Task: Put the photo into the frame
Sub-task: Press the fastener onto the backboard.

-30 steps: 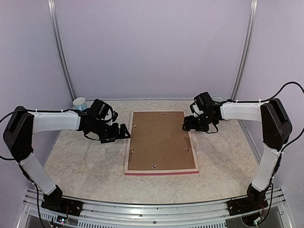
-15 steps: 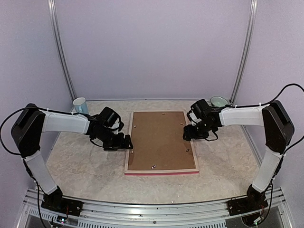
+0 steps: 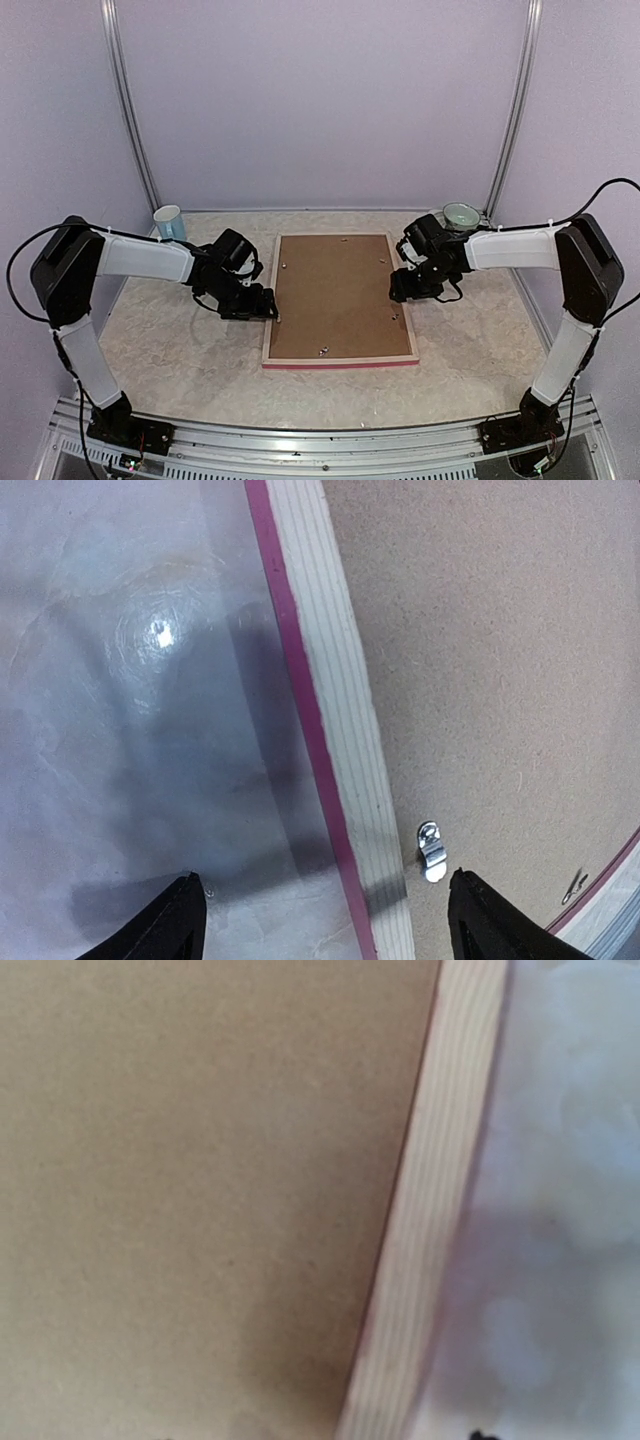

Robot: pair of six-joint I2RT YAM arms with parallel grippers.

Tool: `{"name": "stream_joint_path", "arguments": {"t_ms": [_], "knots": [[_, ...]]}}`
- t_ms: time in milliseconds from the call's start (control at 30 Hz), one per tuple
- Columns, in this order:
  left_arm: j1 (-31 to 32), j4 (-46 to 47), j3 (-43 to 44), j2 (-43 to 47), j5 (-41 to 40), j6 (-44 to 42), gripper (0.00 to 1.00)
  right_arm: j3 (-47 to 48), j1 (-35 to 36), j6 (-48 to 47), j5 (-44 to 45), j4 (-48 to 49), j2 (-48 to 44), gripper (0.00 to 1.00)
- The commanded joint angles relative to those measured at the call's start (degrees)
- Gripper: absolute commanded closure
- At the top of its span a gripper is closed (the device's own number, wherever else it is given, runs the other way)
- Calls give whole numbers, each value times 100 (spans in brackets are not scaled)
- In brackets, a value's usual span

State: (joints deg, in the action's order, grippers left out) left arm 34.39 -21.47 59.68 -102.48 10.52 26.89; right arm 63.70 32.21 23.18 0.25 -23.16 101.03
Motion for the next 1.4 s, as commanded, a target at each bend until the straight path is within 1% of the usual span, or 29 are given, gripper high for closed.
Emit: {"name": "stream_joint_path", "arguments": {"t_ms": [0, 133, 300, 500, 733, 1000, 1133, 1367], "knots": [[50, -54, 139, -150, -30, -44, 18, -77, 49, -51, 35, 108, -183, 37], [75, -97, 155, -206, -77, -44, 18, -78, 49, -69, 36, 124, -189, 38], [144, -185, 208, -268, -196, -82, 21, -93, 49, -78, 27, 151, -172, 38], [257, -303, 278, -303, -431, -138, 21, -97, 49, -80, 28, 150, -170, 38], [311, -330, 294, -361, -492, -145, 25, -86, 49, -69, 39, 143, -189, 39], [390, -399, 369, -494, -507, -174, 25, -73, 49, -82, 35, 121, -215, 39], [419, -424, 369, -518, -503, -184, 29, -67, 49, -99, 52, 103, -233, 39], [426, -450, 335, -510, -521, -185, 30, -38, 49, -124, 62, 69, -259, 40]]}}
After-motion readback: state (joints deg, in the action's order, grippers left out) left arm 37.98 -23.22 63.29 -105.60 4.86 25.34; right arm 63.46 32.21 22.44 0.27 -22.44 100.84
